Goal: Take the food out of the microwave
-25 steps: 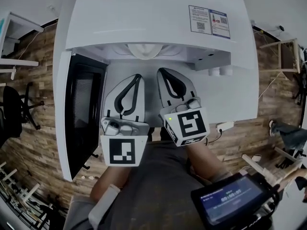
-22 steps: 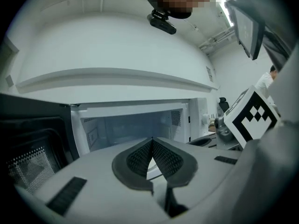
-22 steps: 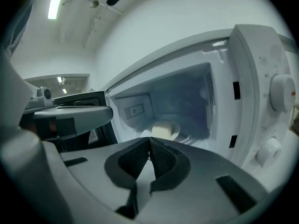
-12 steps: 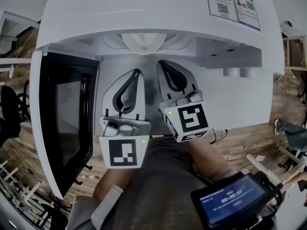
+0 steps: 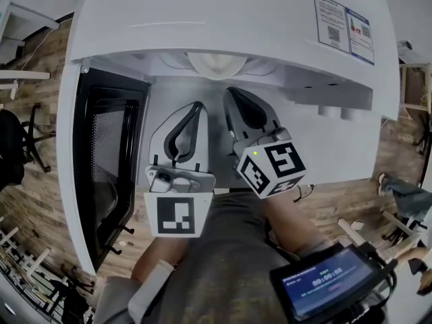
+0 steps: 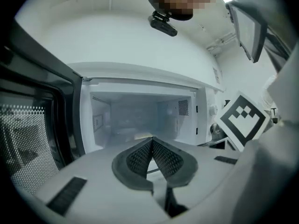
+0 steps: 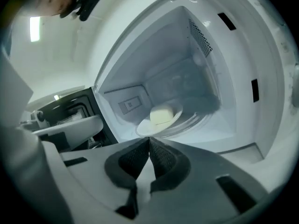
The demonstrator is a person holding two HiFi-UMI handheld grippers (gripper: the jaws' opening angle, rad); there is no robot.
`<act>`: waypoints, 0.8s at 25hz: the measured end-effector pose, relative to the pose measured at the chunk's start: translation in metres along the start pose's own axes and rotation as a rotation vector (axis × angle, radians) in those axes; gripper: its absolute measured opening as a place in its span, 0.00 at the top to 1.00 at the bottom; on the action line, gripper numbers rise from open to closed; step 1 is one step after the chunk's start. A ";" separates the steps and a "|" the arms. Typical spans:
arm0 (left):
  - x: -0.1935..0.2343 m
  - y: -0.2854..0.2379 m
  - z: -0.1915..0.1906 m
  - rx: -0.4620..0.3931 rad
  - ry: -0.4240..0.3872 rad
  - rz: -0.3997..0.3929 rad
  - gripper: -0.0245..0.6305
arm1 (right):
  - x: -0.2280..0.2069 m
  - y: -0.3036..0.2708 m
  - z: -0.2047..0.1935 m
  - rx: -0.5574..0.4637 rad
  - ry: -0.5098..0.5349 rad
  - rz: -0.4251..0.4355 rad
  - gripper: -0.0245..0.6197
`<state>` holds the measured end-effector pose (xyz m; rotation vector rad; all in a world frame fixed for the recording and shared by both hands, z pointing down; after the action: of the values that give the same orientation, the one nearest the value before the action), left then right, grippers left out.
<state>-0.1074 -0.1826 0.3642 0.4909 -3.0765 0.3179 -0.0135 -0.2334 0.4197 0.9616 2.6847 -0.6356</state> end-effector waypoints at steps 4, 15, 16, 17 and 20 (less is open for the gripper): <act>-0.002 0.005 0.015 0.022 0.007 -0.023 0.95 | 0.001 -0.003 0.001 0.031 -0.157 0.007 0.95; 0.005 0.003 0.027 0.070 0.021 -0.050 0.95 | -0.003 -0.019 0.002 0.028 -0.580 0.070 0.80; 0.005 0.002 0.027 0.070 0.021 -0.054 0.95 | -0.003 -0.019 0.003 0.026 -0.601 0.068 0.80; 0.006 0.002 0.028 0.070 0.024 -0.057 0.95 | -0.004 -0.020 0.003 0.030 -0.619 0.065 0.80; 0.007 0.001 0.029 0.075 0.028 -0.060 0.95 | -0.003 -0.025 0.003 0.045 -0.672 0.061 0.79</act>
<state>-0.1138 -0.1897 0.3358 0.5750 -3.0252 0.4366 -0.0271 -0.2537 0.4259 0.6741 2.0480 -0.8303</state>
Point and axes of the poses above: the fingertips, and each gripper's own axes: y backward along the fingers, x to its left, z out of its top, the point moved 5 cm from there along y, backward along the fingers, and after that the axes turned 3 degrees about y, right-handed, at the moved point
